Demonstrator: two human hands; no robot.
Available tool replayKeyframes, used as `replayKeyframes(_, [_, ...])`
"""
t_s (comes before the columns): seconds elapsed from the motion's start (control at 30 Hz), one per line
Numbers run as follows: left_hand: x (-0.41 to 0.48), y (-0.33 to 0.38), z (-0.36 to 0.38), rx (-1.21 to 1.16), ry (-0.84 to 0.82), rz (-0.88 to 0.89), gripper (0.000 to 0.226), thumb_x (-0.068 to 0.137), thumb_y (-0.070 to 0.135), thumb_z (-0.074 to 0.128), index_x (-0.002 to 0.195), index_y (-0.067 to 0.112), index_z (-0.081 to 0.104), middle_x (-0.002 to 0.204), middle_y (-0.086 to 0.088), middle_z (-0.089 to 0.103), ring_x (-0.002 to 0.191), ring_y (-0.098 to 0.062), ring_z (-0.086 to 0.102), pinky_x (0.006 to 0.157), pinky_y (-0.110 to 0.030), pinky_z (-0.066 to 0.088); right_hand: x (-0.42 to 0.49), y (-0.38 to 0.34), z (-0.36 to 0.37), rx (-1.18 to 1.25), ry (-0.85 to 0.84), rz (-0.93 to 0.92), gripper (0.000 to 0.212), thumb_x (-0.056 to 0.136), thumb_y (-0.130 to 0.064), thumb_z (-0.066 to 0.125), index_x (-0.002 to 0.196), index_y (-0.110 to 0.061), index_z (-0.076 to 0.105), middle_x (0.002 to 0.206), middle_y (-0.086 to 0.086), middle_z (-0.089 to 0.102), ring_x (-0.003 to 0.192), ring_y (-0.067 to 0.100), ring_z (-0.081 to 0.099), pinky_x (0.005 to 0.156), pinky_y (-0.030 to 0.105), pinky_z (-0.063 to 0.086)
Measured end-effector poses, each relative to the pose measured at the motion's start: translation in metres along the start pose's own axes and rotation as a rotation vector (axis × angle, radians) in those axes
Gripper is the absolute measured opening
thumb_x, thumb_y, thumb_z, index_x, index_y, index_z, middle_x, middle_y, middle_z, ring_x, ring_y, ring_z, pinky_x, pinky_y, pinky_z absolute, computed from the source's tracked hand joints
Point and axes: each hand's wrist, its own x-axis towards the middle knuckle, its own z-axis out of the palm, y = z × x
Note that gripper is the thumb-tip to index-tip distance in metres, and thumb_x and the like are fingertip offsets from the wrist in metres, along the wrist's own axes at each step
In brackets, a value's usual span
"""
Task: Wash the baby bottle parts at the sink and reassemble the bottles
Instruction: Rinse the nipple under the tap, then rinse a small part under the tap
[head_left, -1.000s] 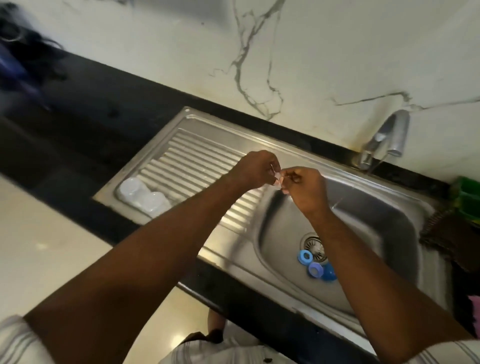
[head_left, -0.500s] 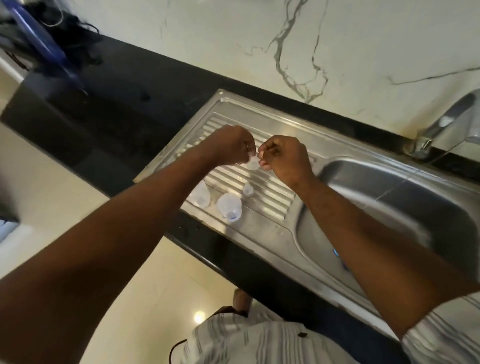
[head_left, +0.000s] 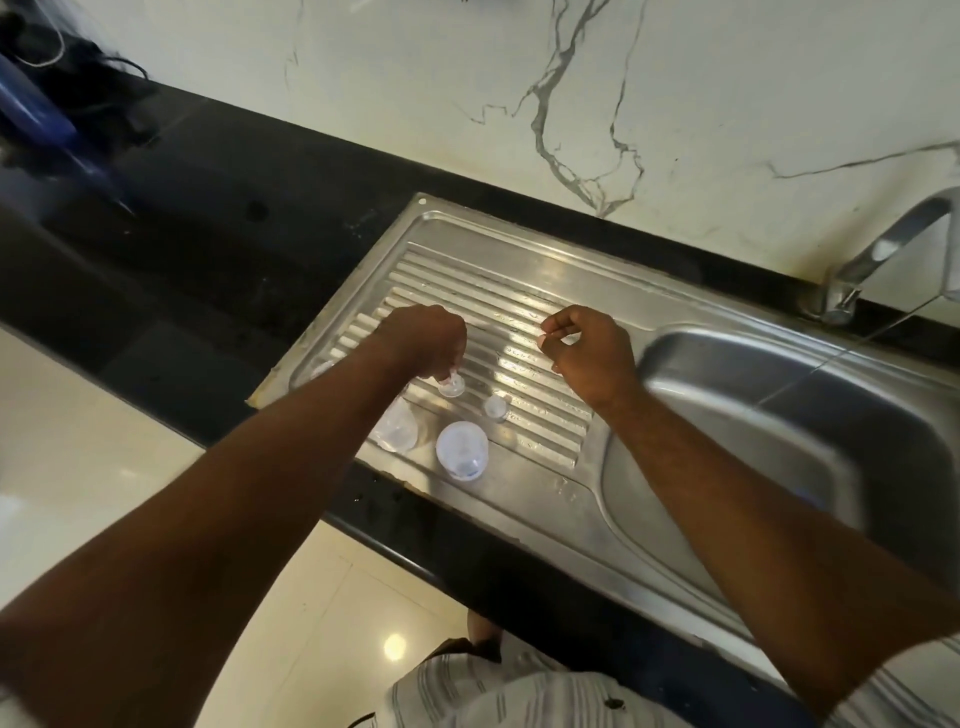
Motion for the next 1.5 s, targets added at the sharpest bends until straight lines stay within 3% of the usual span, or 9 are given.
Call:
replayKeyframes(0.37, [0.012, -0.022, 0.015, -0.021, -0.056, 0.081, 0.024, 0.075, 0.013, 0.083, 0.098, 0.017, 0.079, 0.100, -0.004, 0.074, 0.096, -0.021, 0.068, 0.081, -0.026, 0.050, 0.007, 0.008, 0.013, 0.019, -0.007, 0.041, 0.007, 0.081, -0.018, 0.073, 0.087, -0.022, 0.072, 0.084, -0.014, 0.069, 0.086, 0.012, 0.068, 0.081, 0.044, 0.060])
replayKeyframes(0.6, [0.018, -0.027, -0.004, -0.035, -0.280, 0.077, 0.060, 0.072, 0.005, 0.086, 0.126, 0.016, 0.064, 0.116, -0.003, 0.070, 0.107, -0.022, 0.065, 0.092, -0.031, 0.049, 0.005, 0.015, 0.003, 0.016, 0.011, 0.043, 0.004, 0.084, -0.012, 0.073, 0.086, -0.016, 0.073, 0.081, -0.013, 0.068, 0.083, 0.013, 0.069, 0.079, 0.044, 0.060])
replayKeyframes(0.73, [0.026, -0.012, -0.029, -0.105, -0.210, 0.131, 0.048, 0.082, 0.008, 0.079, 0.127, 0.015, 0.065, 0.120, -0.006, 0.070, 0.110, -0.022, 0.065, 0.099, -0.033, 0.048, 0.001, 0.033, -0.011, 0.025, 0.011, 0.076, 0.014, 0.085, -0.011, 0.071, 0.076, -0.022, 0.070, 0.082, -0.005, 0.071, 0.078, 0.018, 0.070, 0.074, 0.042, 0.061])
replayKeyframes(0.9, [0.046, 0.052, -0.053, -0.210, -0.040, 0.274, 0.031, 0.089, 0.015, 0.073, 0.120, 0.017, 0.071, 0.122, -0.004, 0.070, 0.114, -0.022, 0.064, 0.099, -0.030, 0.045, -0.017, 0.065, -0.049, 0.020, 0.004, 0.128, 0.021, 0.089, -0.007, 0.068, 0.072, -0.020, 0.067, 0.077, 0.006, 0.071, 0.047, 0.002, 0.061, 0.049, 0.015, 0.048])
replayKeyframes(1.07, [0.065, 0.163, -0.047, -0.264, -0.033, 0.508, 0.024, 0.090, 0.017, 0.069, 0.112, 0.014, 0.076, 0.118, -0.004, 0.072, 0.111, -0.022, 0.065, 0.095, -0.026, 0.044, -0.047, 0.130, -0.110, -0.097, 0.049, 0.319, 0.016, 0.087, -0.011, 0.070, 0.073, -0.019, 0.071, 0.063, -0.008, 0.066, 0.044, 0.003, 0.062, 0.047, 0.009, 0.044])
replayKeyframes(1.2, [0.073, 0.234, -0.023, -0.291, -0.057, 0.634, 0.020, 0.089, 0.010, 0.069, 0.107, 0.005, 0.077, 0.113, -0.012, 0.074, 0.110, -0.024, 0.066, 0.088, -0.009, 0.037, -0.073, 0.181, -0.156, -0.148, 0.142, 0.415, 0.010, 0.082, -0.009, 0.071, 0.075, -0.014, 0.076, 0.071, -0.001, 0.073, 0.072, 0.021, 0.072, 0.073, 0.031, 0.058])
replayKeyframes(1.33, [0.082, 0.279, 0.015, -0.260, -0.130, 0.611, 0.020, 0.088, 0.012, 0.069, 0.105, 0.009, 0.078, 0.112, -0.008, 0.075, 0.109, -0.023, 0.067, 0.097, -0.034, 0.049, -0.095, 0.223, -0.190, -0.221, 0.123, 0.519, 0.015, 0.082, -0.009, 0.068, 0.068, -0.010, 0.071, 0.070, 0.013, 0.070, 0.075, 0.035, 0.071, 0.070, 0.046, 0.057])
replayKeyframes(1.4, [0.082, 0.291, 0.031, -0.288, -0.147, 0.559, 0.018, 0.087, 0.016, 0.071, 0.102, 0.014, 0.079, 0.111, -0.003, 0.075, 0.107, -0.021, 0.067, 0.096, -0.035, 0.050, -0.100, 0.241, -0.198, -0.268, 0.091, 0.543, 0.012, 0.083, -0.009, 0.068, 0.073, -0.004, 0.073, 0.067, 0.014, 0.067, 0.075, 0.040, 0.070, 0.068, 0.048, 0.058])
replayKeyframes(1.5, [0.084, 0.299, 0.054, -0.312, -0.181, 0.485, 0.016, 0.086, 0.018, 0.071, 0.100, 0.018, 0.079, 0.111, 0.001, 0.074, 0.106, -0.018, 0.067, 0.097, -0.036, 0.051, -0.098, 0.258, -0.201, -0.369, -0.008, 0.576, 0.009, 0.084, -0.011, 0.067, 0.083, -0.007, 0.075, 0.086, 0.014, 0.072, 0.085, 0.034, 0.070, 0.075, 0.038, 0.058])
